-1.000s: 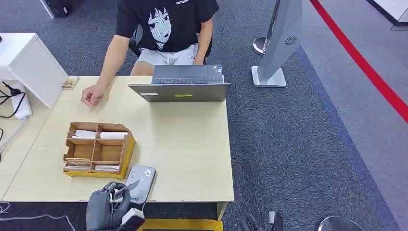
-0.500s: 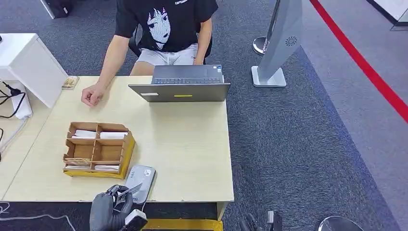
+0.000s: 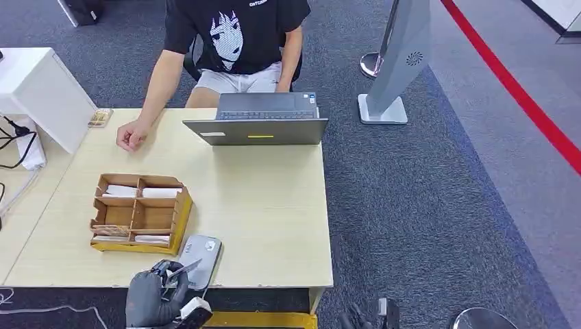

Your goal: Pass the card to the sensor for recognition and then transmit it.

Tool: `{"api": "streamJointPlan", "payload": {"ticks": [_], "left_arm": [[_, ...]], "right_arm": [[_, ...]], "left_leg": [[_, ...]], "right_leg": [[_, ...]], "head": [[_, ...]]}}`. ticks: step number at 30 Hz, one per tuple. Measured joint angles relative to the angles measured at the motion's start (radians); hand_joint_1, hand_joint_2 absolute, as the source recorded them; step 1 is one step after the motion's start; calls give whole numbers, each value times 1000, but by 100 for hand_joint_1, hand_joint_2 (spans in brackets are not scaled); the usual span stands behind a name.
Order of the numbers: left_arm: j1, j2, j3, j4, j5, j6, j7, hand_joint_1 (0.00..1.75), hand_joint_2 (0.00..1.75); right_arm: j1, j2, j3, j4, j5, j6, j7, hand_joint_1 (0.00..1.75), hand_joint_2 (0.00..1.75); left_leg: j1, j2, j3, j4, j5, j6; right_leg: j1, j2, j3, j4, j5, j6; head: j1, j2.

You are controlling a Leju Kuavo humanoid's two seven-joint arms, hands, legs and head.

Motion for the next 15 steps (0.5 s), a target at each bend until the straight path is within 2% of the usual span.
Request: {"api": "streamJointPlan", "payload": {"ticks": [8, 11, 15], "left_arm": [[-90, 126, 18, -240, -184, -9, 124, 175, 175], [-143, 178, 39, -261, -237, -15, 161, 175, 175], [-209, 242, 74, -253, -243, -24, 180, 175, 175]], "right_arm": [[-20, 2, 37, 0, 18, -1, 25, 0, 175], [-24, 2, 52, 0, 22, 5, 32, 0, 175], [-31, 3, 64, 0, 23, 7, 39, 0, 175]], "left_leg": [[1, -1, 0, 0, 2, -2], [1, -1, 0, 0, 3, -3], [2, -1, 0, 0, 3, -3]], "right_leg": [[1, -1, 0, 1, 1, -2], [1, -1, 0, 1, 2, -3], [2, -1, 0, 2, 2, -3]], "head": [[0, 0], [0, 0], [0, 0]]}}
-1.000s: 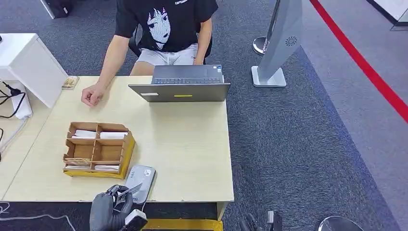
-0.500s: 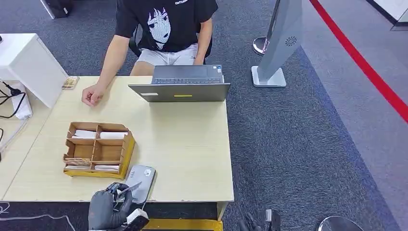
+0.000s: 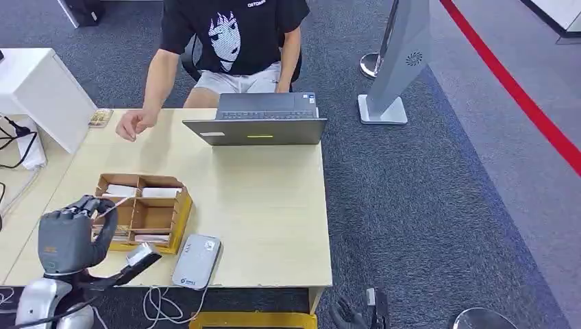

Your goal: Pass the card to the sensor for recognition and then transmit it.

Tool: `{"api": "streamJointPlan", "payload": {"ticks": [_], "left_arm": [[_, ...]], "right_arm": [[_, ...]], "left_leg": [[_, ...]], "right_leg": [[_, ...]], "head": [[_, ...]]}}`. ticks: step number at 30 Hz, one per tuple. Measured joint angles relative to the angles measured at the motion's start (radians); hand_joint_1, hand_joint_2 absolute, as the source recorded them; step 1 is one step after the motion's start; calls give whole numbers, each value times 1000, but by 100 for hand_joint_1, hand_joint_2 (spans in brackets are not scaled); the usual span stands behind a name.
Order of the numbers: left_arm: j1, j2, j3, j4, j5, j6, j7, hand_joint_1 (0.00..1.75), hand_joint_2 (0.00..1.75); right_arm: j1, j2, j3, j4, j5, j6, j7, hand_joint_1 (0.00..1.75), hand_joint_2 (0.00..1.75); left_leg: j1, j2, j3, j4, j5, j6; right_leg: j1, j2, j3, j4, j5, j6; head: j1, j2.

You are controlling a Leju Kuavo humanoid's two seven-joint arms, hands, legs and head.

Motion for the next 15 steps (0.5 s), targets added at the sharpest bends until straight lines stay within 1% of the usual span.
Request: {"api": "streamJointPlan", "payload": {"ticks": [4, 12, 14, 15], "left_arm": [[-28, 31, 14, 13, 0, 2, 4, 175, 175], [-36, 46, 17, 30, -15, 11, 5, 175, 175], [-40, 48, 17, 47, -70, 32, 30, 175, 175], [-43, 53, 17, 62, -119, 43, 49, 175, 175]], "right_arm": [[-3, 1, 12, 0, 0, 0, 1, 0, 175], [-6, 3, 13, 0, -1, 1, 0, 0, 175], [-6, 3, 14, 0, -6, 2, 0, 0, 175], [-7, 4, 17, 0, -10, 2, 1, 0, 175]], "left_leg": [[0, 0, 0, 0, 0, 0], [-1, 0, 0, 0, 0, 0], [-1, 0, 0, 0, 0, 0], [0, 0, 0, 0, 0, 0]], "right_leg": [[0, 0, 0, 0, 0, 0], [0, 0, 0, 0, 0, 0], [0, 0, 0, 0, 0, 0], [0, 0, 0, 0, 0, 0]], "head": [[0, 0], [0, 0], [0, 0], [0, 0]]}}
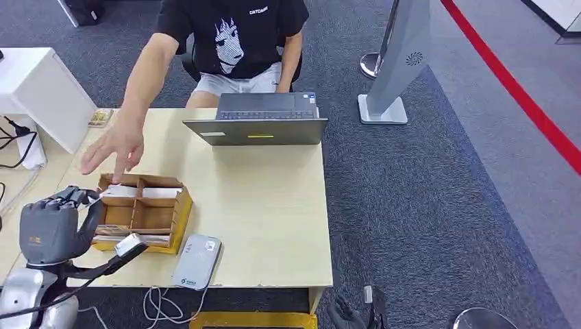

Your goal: Pass the card to the sensor for recognition and then transmit it.

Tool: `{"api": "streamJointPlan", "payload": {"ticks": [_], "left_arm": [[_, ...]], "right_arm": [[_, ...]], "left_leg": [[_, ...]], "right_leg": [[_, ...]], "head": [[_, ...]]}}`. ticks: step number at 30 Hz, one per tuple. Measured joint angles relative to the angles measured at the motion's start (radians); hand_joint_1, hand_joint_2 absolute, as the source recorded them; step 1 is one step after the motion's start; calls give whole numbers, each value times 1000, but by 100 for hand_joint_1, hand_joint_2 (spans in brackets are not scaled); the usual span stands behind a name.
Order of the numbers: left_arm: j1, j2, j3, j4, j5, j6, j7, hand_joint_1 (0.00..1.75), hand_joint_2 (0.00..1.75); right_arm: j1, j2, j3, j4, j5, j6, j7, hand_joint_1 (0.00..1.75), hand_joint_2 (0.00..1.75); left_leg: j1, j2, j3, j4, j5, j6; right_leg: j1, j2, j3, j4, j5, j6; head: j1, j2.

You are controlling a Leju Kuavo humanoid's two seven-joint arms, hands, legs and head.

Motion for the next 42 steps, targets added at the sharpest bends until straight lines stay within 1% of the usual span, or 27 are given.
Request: {"api": "streamJointPlan", "payload": {"ticks": [2, 5, 10, 15, 16, 17, 19, 21, 22, 29, 37, 42], "left_arm": [[-12, 14, 0, 33, -77, 3, 29, 175, 175], [-33, 34, 0, 86, -107, 3, 46, 175, 175], [-82, 48, 0, 150, -101, 11, 51, 175, 175], [-107, 50, 0, 170, -89, 15, 51, 175, 175], [-111, 50, 0, 172, -82, 17, 53, 169, 175], [-116, 49, 0, 173, -78, 20, 53, 171, 175], [-123, 48, 0, 174, -72, 22, 53, 164, 175], [-130, 45, 0, 177, -64, 23, 53, 145, 175], [-132, 42, -1, 177, -59, 23, 53, 0, 175], [-133, 24, -14, 167, -23, 28, 32, 0, 175], [-129, 13, -20, 134, -6, 30, 27, 0, 175], [-107, 6, -20, 88, 83, 26, 0, 0, 175]], "right_arm": [[-1, 0, 7, 0, -2, 0, 3, 0, 175], [-2, 0, 16, 0, -3, 0, 7, 0, 175], [-5, 0, 21, 0, -12, -1, 7, 0, 175], [-6, 0, 21, 0, -23, -3, 6, 0, 175], [-6, 0, 22, 0, -24, -5, 5, 0, 175], [-6, 0, 22, 0, -26, -6, 5, 0, 175], [-6, 0, 22, 0, -29, -9, 3, 0, 175], [-6, 0, 22, 0, -32, -11, 3, 0, 175], [-6, 0, 23, 0, -33, -12, 2, 0, 175], [-5, 0, 24, 0, -44, -16, -1, 0, 175], [-5, 0, 24, 0, -53, -18, -7, 0, 175], [-1, 0, 23, 0, -69, -19, -13, 0, 175]], "left_leg": [[0, 0, 0, 0, 0, 0], [0, 0, 0, 0, 0, 0], [0, 0, 0, 0, 1, -1], [0, 0, 0, 0, 1, 0], [0, 0, 0, 0, 1, 0], [0, 0, 0, 0, 1, 0], [0, 0, 0, 0, 1, 0], [0, 1, 0, 0, 1, 0], [0, 1, 0, 0, 0, 0], [0, 2, 0, 0, 0, 0], [0, 2, 0, 0, 0, 0], [0, 2, 0, 0, 0, 0]], "right_leg": [[0, 0, 0, 0, 0, 0], [0, 0, 0, 0, 0, 0], [0, 0, 0, 0, 0, 0], [0, 0, 0, 0, 0, 0], [0, 0, 0, 0, 0, 0], [0, 0, 0, 0, 0, 0], [0, 1, 0, 0, 0, 0], [0, 1, 0, 0, 0, 0], [0, 1, -1, 0, 0, 0], [0, 2, -1, 0, 0, 0], [0, 2, -1, 0, 0, 0], [0, 2, -1, 0, 1, 0]], "head": [[0, 0], [0, 0], [0, 0], [0, 0], [0, 0], [0, 0], [0, 0], [0, 0], [0, 0], [0, 0], [0, 0], [0, 0]]}}
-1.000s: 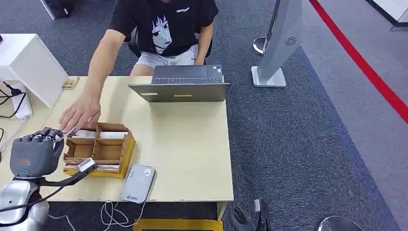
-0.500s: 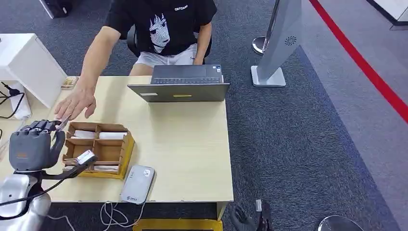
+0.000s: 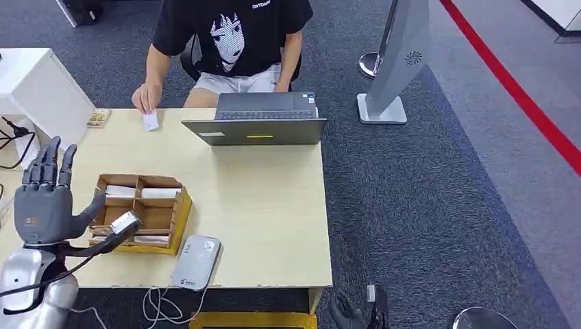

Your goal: Pass the card to the sensor for recognition and then transmit it.

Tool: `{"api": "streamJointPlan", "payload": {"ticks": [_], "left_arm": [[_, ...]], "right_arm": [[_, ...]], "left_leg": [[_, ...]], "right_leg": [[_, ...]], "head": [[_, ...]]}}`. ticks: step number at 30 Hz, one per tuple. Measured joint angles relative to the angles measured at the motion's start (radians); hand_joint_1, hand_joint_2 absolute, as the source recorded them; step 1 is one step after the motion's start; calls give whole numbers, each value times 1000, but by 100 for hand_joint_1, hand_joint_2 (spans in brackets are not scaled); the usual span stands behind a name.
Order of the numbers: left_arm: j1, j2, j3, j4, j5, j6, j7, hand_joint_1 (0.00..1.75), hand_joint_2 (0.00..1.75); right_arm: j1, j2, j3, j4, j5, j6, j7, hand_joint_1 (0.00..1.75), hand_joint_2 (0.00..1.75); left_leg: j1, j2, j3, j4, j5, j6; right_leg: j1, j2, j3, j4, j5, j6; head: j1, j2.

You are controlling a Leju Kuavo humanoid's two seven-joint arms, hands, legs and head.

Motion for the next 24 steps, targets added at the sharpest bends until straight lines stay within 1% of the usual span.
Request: {"api": "streamJointPlan", "payload": {"ticks": [1, 3, 8, 10, 11, 13, 15, 16, 17, 18, 19, 21, 22, 23, 24], "left_arm": [[10, 0, 0, -17, 19, -5, -7, 0, 175], [40, -2, 0, -66, 67, -35, -27, 0, 175], [88, -8, -8, -147, 87, -53, -35, 0, 175], [113, -12, -14, -189, 133, -53, -69, 0, 175], [136, -19, -16, -222, 166, -49, -89, 0, 175], [196, -36, -24, -299, 160, -25, -113, 0, 175], [262, -53, -29, -362, 139, -5, -111, 0, 175], [293, -54, -31, -393, 132, -12, -95, 0, 175], [308, -49, -31, -408, 145, -53, -67, 0, 175], [312, -36, -30, -414, 166, -127, -35, 0, 175], [315, -22, -29, -414, 186, -199, -23, 0, 175], [316, 13, -21, -410, 206, -315, -21, 0, 175], [312, 32, -21, -407, 200, -385, -11, 0, 175], [309, 67, -20, -396, 184, -444, -2, 0, 175], [308, 98, -16, -385, 166, -474, 2, 0, 175]], "right_arm": [[1, 0, 0, 0, -5, 0, -3, 0, 175], [4, 0, 0, 0, -14, -1, -10, 0, 175], [8, -4, 0, 0, -21, -1, -15, 0, 175], [9, -5, 0, 0, -29, -2, -21, 0, 175], [10, -6, -1, 0, -34, -4, -27, 0, 175], [19, -8, -2, 0, -42, -8, -37, 0, 175], [26, -12, -3, 0, -47, -10, -43, 0, 175], [29, -14, -4, 0, -48, -10, -44, 0, 175], [32, -16, -4, 0, -47, -9, -45, 0, 175], [35, -19, -4, 0, -47, -8, -44, 0, 175], [35, -21, -5, 0, -45, -6, -44, 0, 175], [36, -24, -4, 0, -39, -2, -44, 0, 175], [35, -26, -5, 0, -35, 0, -42, 0, 175], [34, -27, -4, 0, -34, 1, -39, 0, 175], [33, -27, -4, 0, -29, 1, -39, 0, 175]], "left_leg": [[0, 0, 0, 0, 0, 0], [0, 0, 0, 0, -1, 0], [0, 0, 0, 0, -1, 0], [0, 0, 0, 0, -1, -1], [0, 1, 0, 0, -2, -1], [0, 1, 0, 0, -2, 0], [0, 1, 0, 0, -3, 0], [0, 1, 0, 0, -4, 0], [0, 0, 0, 0, -4, 0], [0, 0, 0, 0, -4, 1], [0, -1, 0, 0, -4, 1], [0, -1, 0, 0, -4, 0], [0, -1, 0, 0, -3, -1], [0, -1, 0, -1, -2, -2], [1, 0, 0, -1, -2, -3]], "right_leg": [[0, 0, 0, 0, 0, 0], [0, 0, 0, 0, 0, 0], [0, 0, 0, 0, 0, 0], [0, 0, 0, 0, 0, 0], [0, 1, 0, 0, 0, 0], [0, 1, 0, -1, -1, 0], [0, 1, 0, -1, -1, 0], [0, 1, 0, -1, -1, 1], [0, 1, 0, -1, -2, 1], [0, 0, 0, -1, -3, 2], [0, -1, 1, -1, -4, 2], [0, -1, 1, -1, -4, 2], [0, -1, 1, 0, -3, 1], [1, -1, 0, 0, -2, -1], [1, 0, 0, 0, -1, -2]], "head": [[0, 0], [0, 0], [0, 0], [0, 0], [0, 0], [0, 0], [0, 0], [0, 0], [0, 0], [1, 0], [2, 0], [0, 0], [1, 0], [1, 0], [1, 0]]}}
